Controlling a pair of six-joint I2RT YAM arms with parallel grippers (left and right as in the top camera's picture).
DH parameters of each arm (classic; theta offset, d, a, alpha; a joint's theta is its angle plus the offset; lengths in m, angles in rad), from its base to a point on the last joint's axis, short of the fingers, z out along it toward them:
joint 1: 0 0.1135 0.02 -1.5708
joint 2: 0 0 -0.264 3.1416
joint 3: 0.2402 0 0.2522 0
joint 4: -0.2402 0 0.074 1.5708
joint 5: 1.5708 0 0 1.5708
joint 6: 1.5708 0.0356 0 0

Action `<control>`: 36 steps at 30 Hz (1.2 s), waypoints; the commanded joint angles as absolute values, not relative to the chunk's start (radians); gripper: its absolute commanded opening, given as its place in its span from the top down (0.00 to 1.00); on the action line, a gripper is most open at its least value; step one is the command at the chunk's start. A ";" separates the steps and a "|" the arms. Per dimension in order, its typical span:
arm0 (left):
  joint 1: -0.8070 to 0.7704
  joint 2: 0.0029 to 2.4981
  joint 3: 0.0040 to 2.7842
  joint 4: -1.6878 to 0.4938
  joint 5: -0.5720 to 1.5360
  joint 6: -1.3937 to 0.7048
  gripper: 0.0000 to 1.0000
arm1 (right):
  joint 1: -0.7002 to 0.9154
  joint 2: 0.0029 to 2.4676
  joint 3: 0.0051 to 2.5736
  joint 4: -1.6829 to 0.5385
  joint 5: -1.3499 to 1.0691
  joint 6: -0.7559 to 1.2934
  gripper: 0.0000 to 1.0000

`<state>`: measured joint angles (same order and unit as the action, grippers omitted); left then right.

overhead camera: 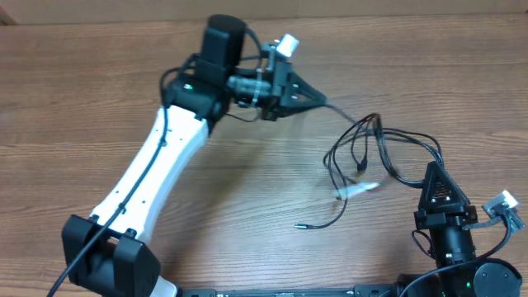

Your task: Untangle cables

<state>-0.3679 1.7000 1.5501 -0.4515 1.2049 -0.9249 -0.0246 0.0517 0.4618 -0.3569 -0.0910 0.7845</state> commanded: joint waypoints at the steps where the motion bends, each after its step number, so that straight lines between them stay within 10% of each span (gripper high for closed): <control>1: -0.280 1.674 1.557 -0.491 1.214 -0.711 0.88 | -0.028 0.048 0.459 -0.329 -0.034 0.776 0.96; 6: -0.234 1.674 1.557 -0.585 1.156 -0.665 0.09 | -0.028 0.048 0.459 -0.270 -0.035 0.777 0.96; 8: -0.237 1.674 1.557 -0.605 1.157 -0.633 0.03 | -0.028 0.048 0.459 -0.252 -0.041 0.777 0.96; 19: -0.380 1.674 1.557 -0.648 1.180 -0.320 0.00 | -0.028 0.048 0.459 -0.241 -0.047 0.965 0.96; 36: -0.799 1.674 1.557 -0.484 0.552 0.611 0.00 | -0.028 0.239 0.459 -0.303 -0.058 1.243 0.96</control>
